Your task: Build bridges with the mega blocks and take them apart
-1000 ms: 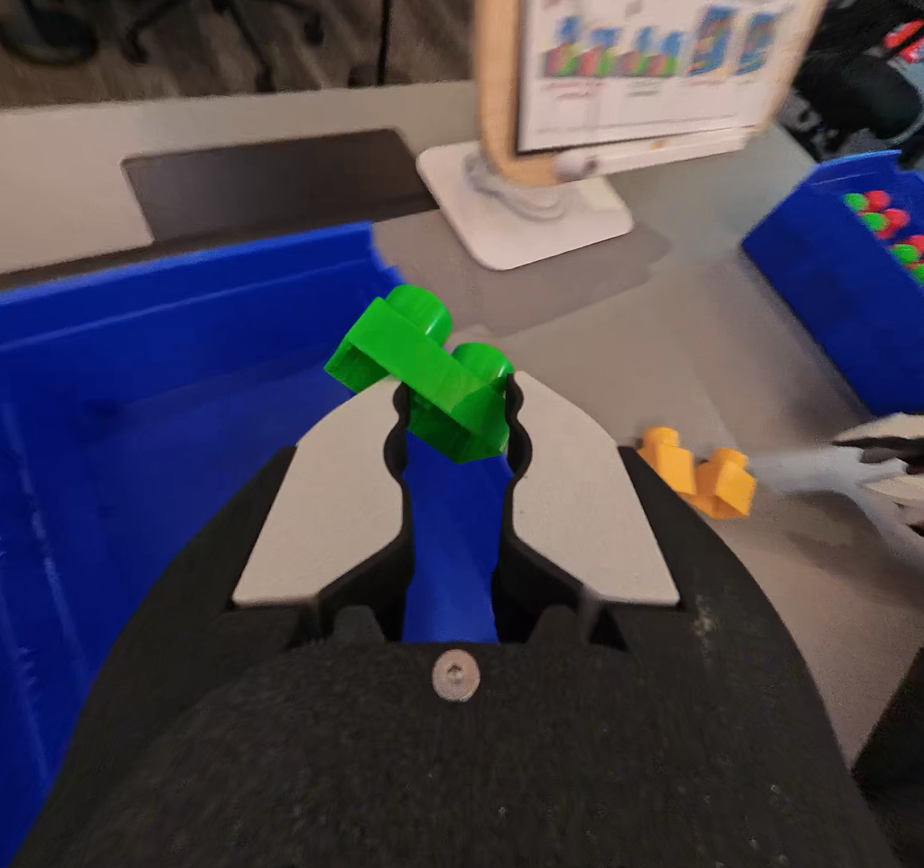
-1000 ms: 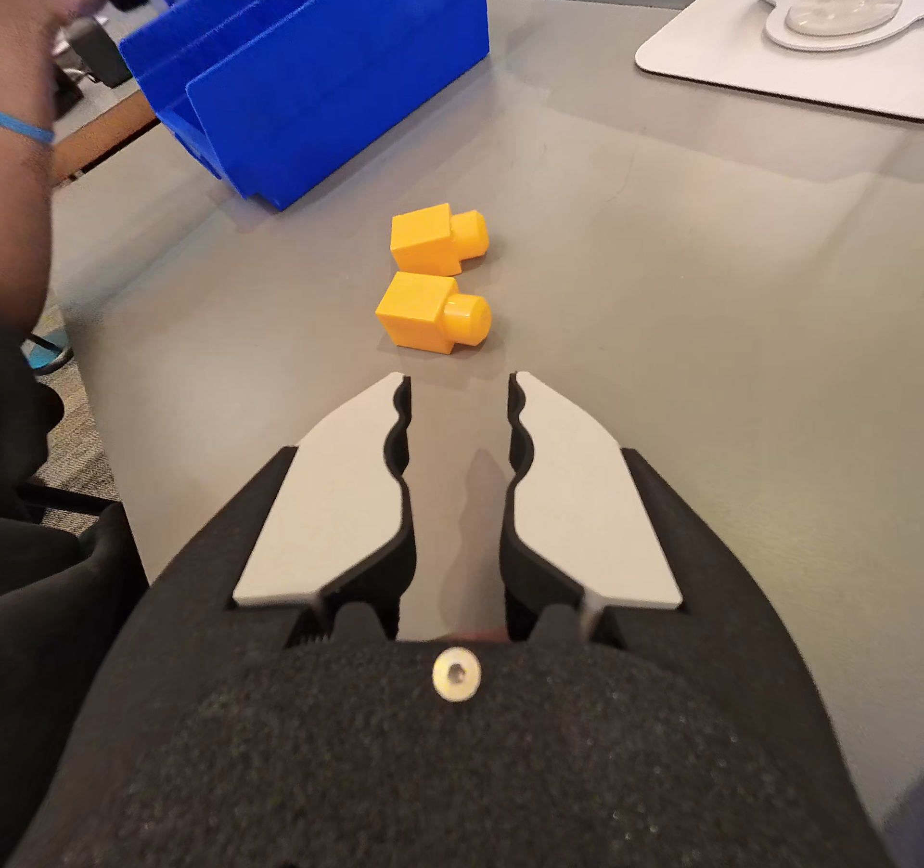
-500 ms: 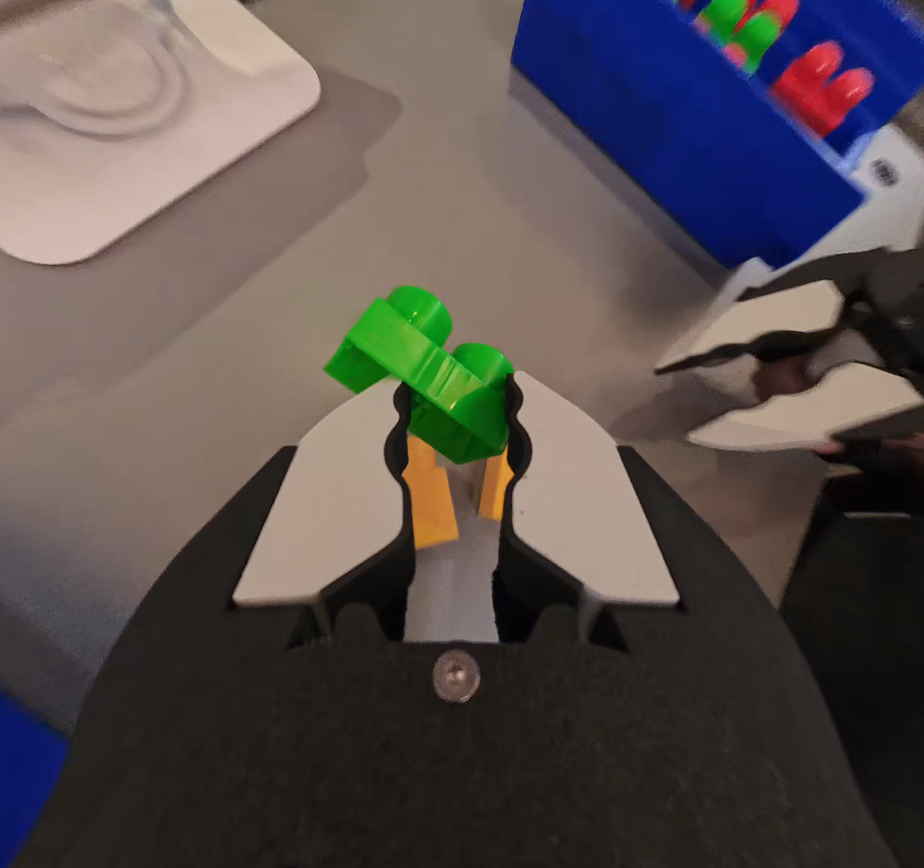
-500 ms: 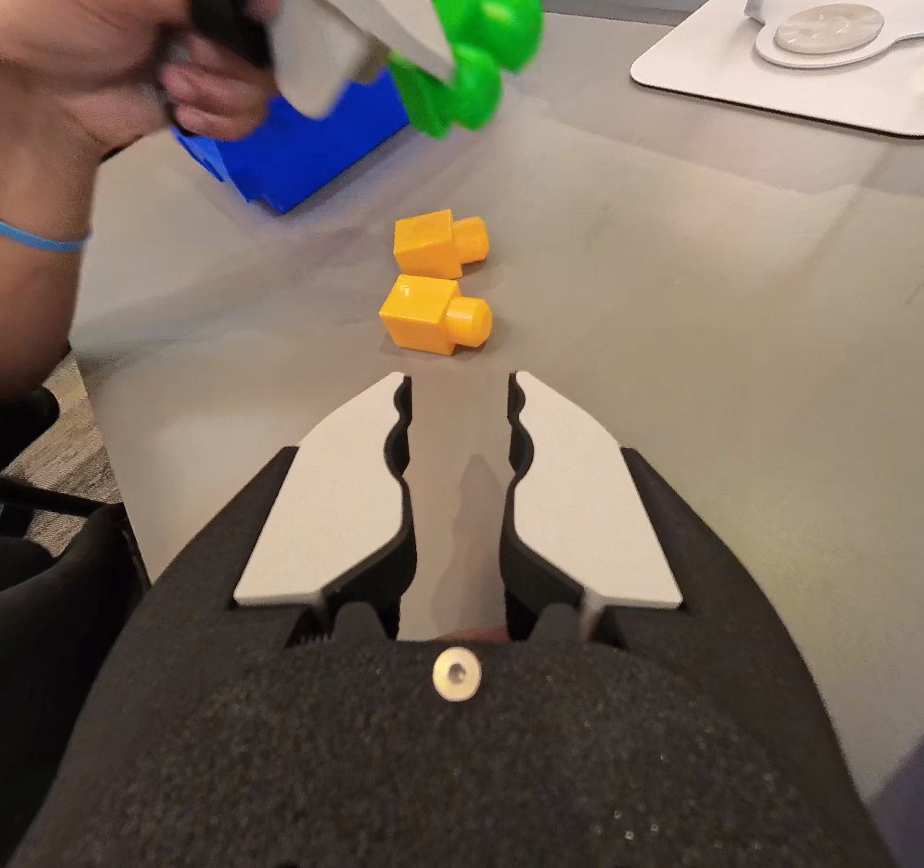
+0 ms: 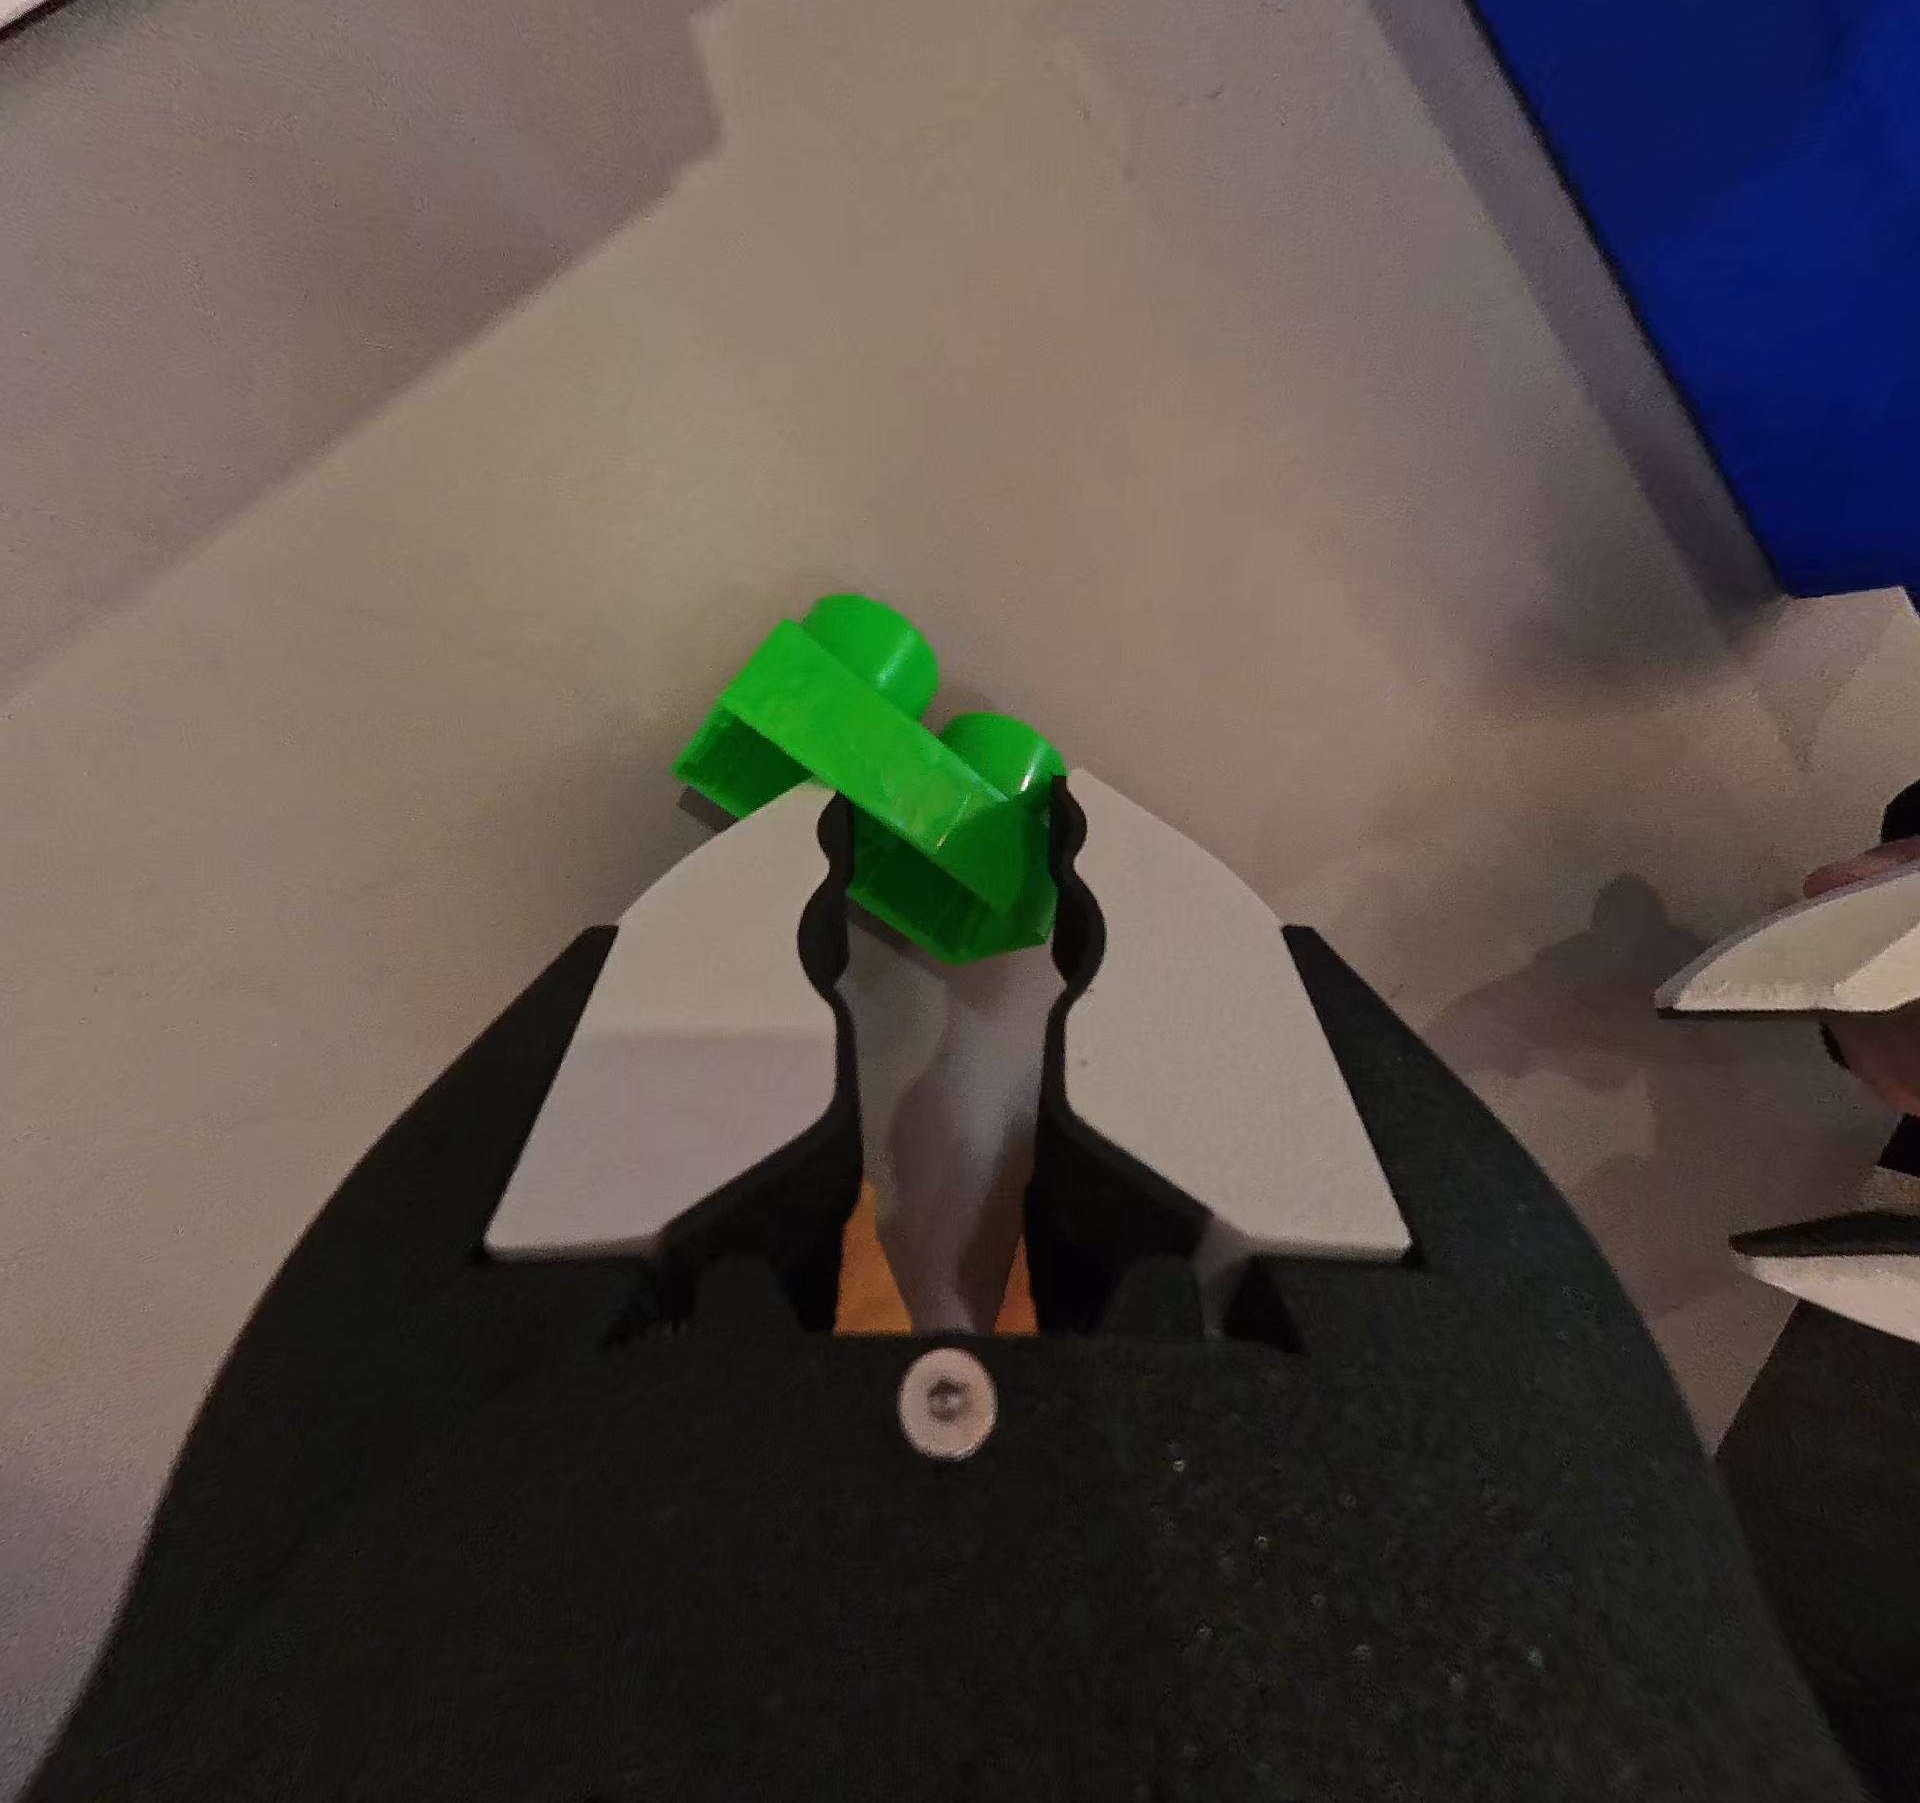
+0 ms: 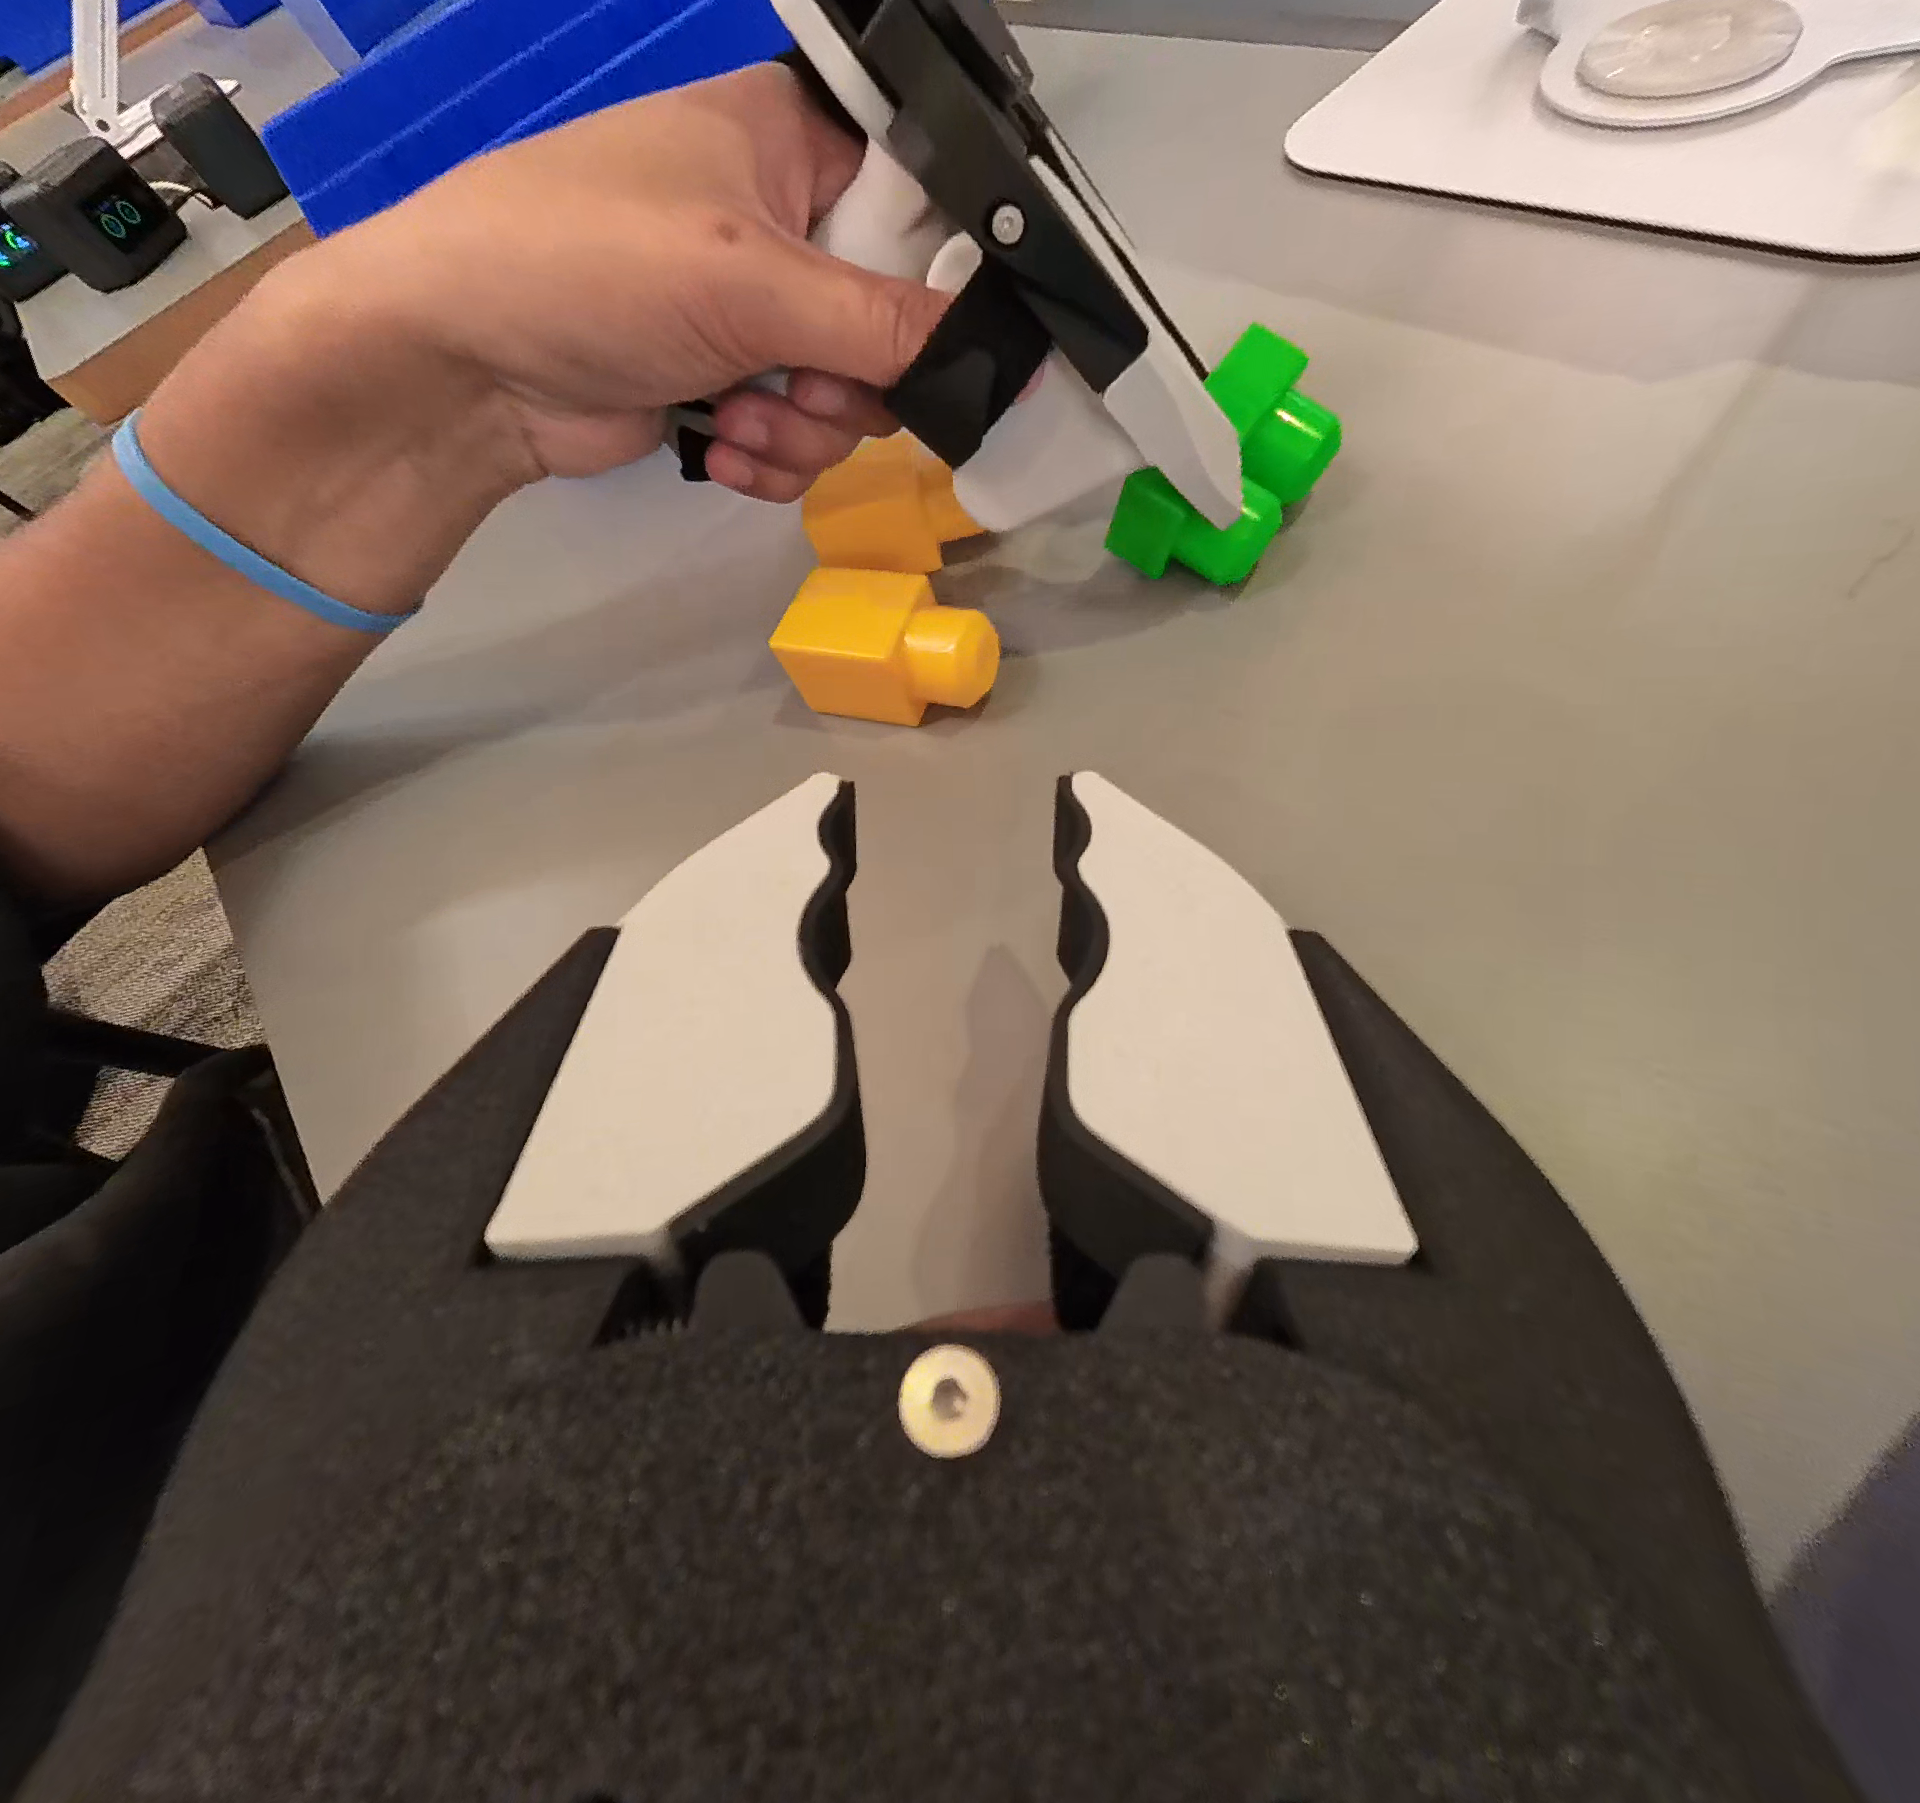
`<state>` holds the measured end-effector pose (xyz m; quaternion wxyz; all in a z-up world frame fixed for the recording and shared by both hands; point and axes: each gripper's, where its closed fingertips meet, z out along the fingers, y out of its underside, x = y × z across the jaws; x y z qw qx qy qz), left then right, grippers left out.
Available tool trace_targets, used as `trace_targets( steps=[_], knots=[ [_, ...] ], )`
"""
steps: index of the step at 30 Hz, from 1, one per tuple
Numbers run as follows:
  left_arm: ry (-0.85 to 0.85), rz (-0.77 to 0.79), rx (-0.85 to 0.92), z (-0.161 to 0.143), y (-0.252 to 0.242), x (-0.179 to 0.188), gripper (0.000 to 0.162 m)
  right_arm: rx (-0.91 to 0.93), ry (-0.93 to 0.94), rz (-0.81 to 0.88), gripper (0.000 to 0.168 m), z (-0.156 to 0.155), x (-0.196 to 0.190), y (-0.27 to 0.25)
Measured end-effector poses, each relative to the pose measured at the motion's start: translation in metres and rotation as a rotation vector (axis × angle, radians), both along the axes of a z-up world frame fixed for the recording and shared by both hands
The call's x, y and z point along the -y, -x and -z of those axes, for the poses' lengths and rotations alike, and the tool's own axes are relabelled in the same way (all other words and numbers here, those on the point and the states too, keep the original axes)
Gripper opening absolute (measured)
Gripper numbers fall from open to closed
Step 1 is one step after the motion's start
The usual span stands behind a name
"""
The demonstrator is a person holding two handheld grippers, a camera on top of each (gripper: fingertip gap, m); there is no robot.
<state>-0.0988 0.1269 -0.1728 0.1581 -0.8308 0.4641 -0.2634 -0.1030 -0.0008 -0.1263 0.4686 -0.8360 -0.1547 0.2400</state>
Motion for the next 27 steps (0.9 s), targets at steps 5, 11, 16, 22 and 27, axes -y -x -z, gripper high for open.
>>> trace_targets(
  steps=[5,11,16,22,27],
  knots=[
    [-0.005,0.01,0.003,0.0,-0.003,0.002,0.037,-0.006,0.001,0.0,0.036,-0.001,0.0,-0.001],
    [-0.111,-0.002,0.127,-0.039,0.035,0.015,0.076,0.001,-0.007,0.01,0.036,-0.003,0.002,-0.004],
    [-0.286,-0.073,0.112,-0.054,0.11,0.036,0.099,-0.024,0.009,0.013,0.036,0.001,0.0,-0.007],
    [-0.293,-0.148,0.05,-0.016,0.113,0.073,0.13,-0.02,0.025,0.002,0.036,0.006,0.0,-0.004],
    [-0.308,-0.219,0.016,-0.001,0.096,0.056,0.134,-0.024,0.029,0.003,0.036,0.007,0.0,-0.006]
  ],
)
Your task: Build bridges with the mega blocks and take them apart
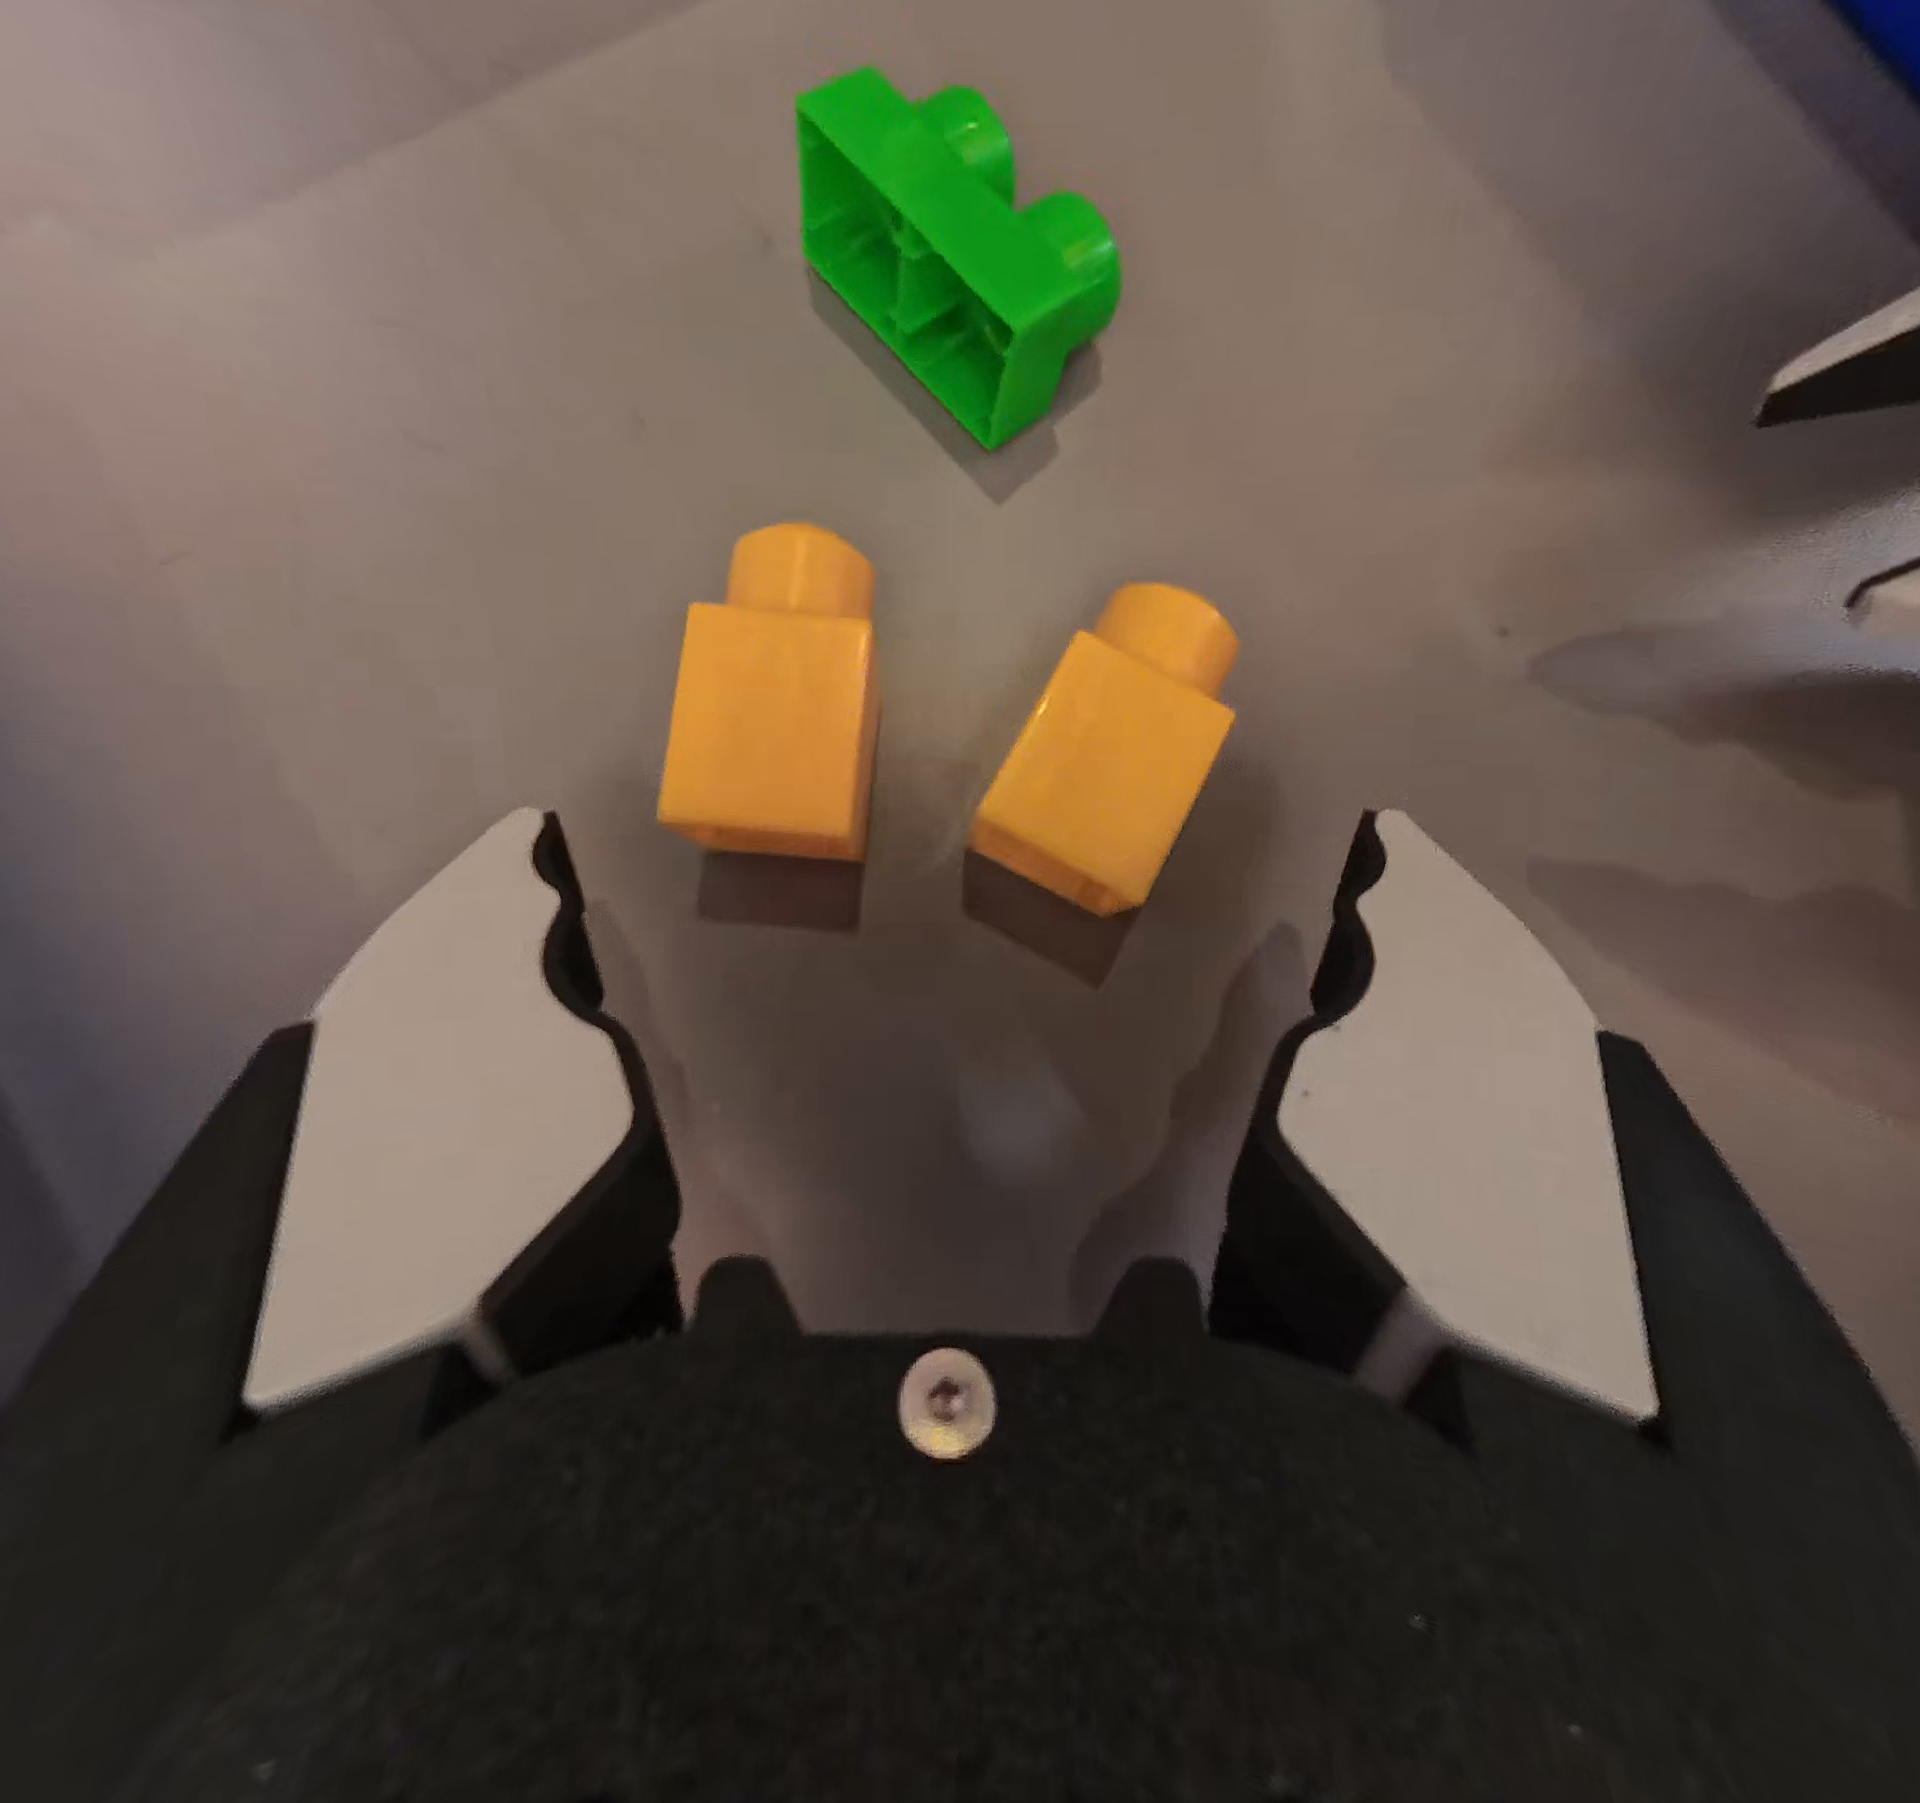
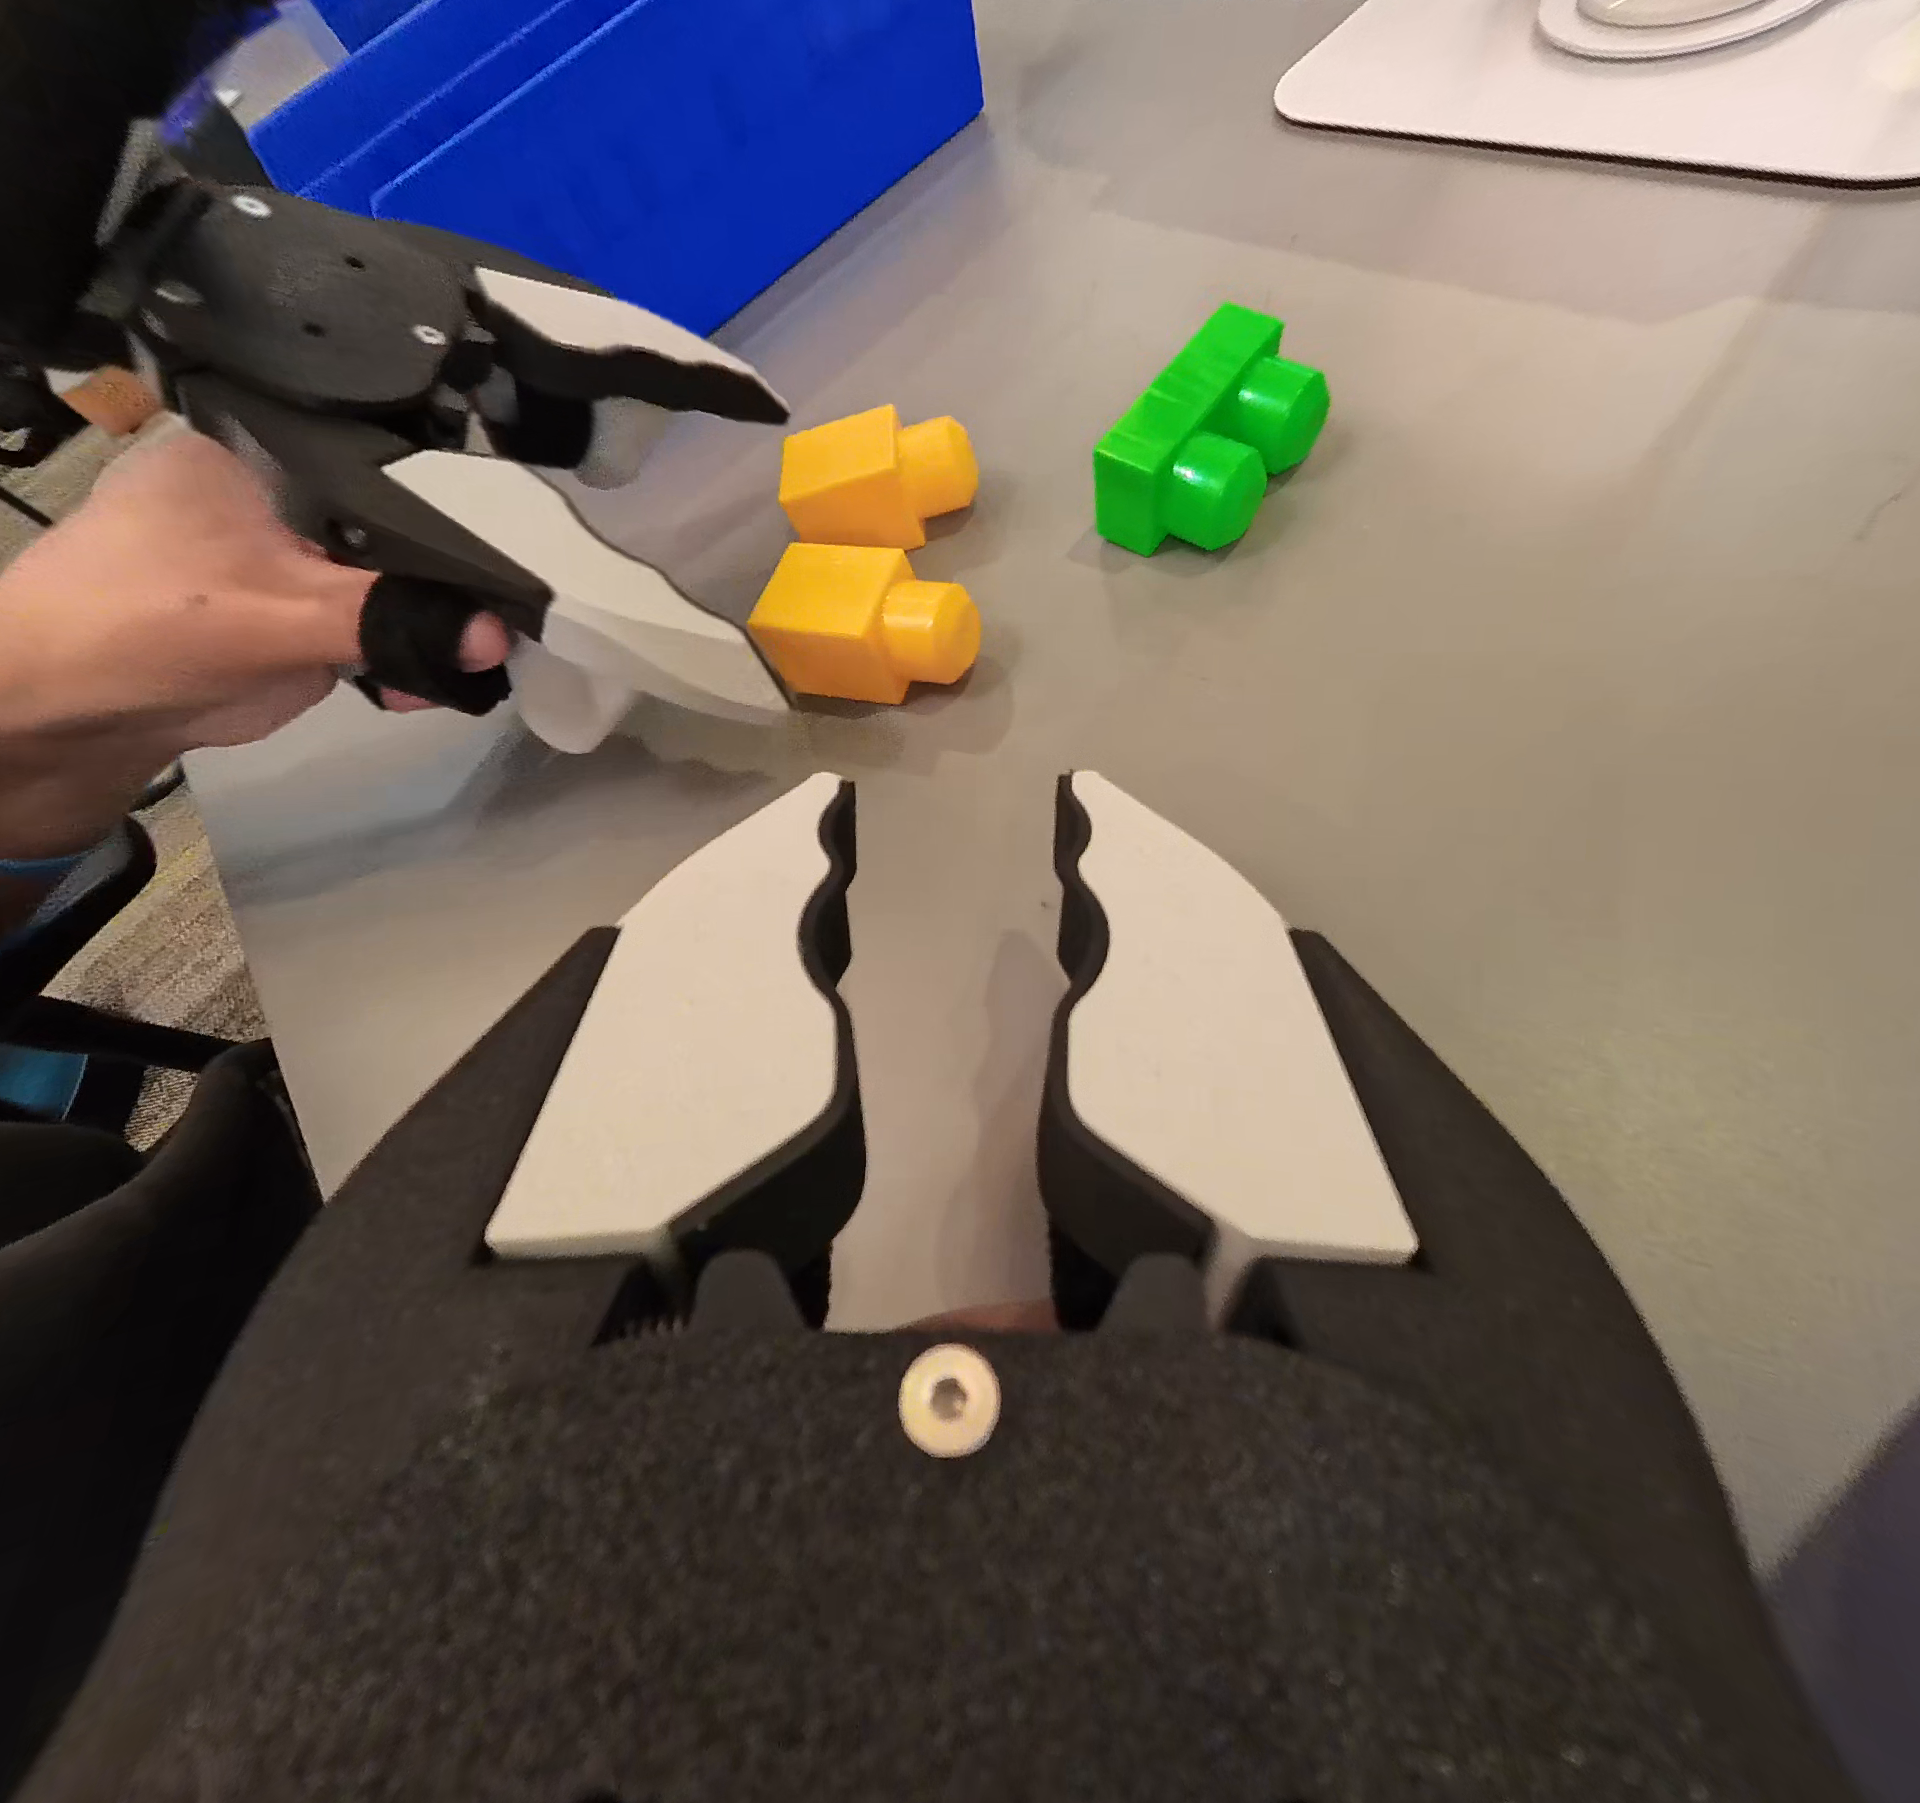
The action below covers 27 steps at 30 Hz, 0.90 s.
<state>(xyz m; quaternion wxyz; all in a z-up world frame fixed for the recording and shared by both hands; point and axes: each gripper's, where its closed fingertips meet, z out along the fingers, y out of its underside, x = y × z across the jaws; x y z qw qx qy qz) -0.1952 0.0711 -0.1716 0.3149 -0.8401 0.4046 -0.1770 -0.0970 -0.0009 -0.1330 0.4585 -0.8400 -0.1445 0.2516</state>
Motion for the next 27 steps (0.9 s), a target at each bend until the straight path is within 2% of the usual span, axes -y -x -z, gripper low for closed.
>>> trace_targets(
  steps=[6,10,12,17,27],
  knots=[
    [0.043,0.044,-0.062,0.015,-0.008,-0.009,0.13,-0.02,0.012,0.001,0.036,0.001,0.0,-0.002],
    [0.088,0.072,-0.081,0.019,-0.01,-0.01,0.115,-0.028,0.018,0.002,0.036,0.003,-0.001,-0.003],
    [0.102,0.092,-0.098,0.021,-0.011,-0.009,0.114,-0.032,0.018,0.003,0.036,0.002,-0.001,-0.004],
    [0.108,0.129,-0.14,0.023,-0.014,-0.007,0.112,-0.039,0.019,0.008,0.036,0.002,-0.002,-0.007],
    [0.128,0.165,-0.185,0.021,-0.011,-0.012,0.094,-0.045,0.025,0.01,0.036,0.003,-0.002,-0.008]
  ],
)
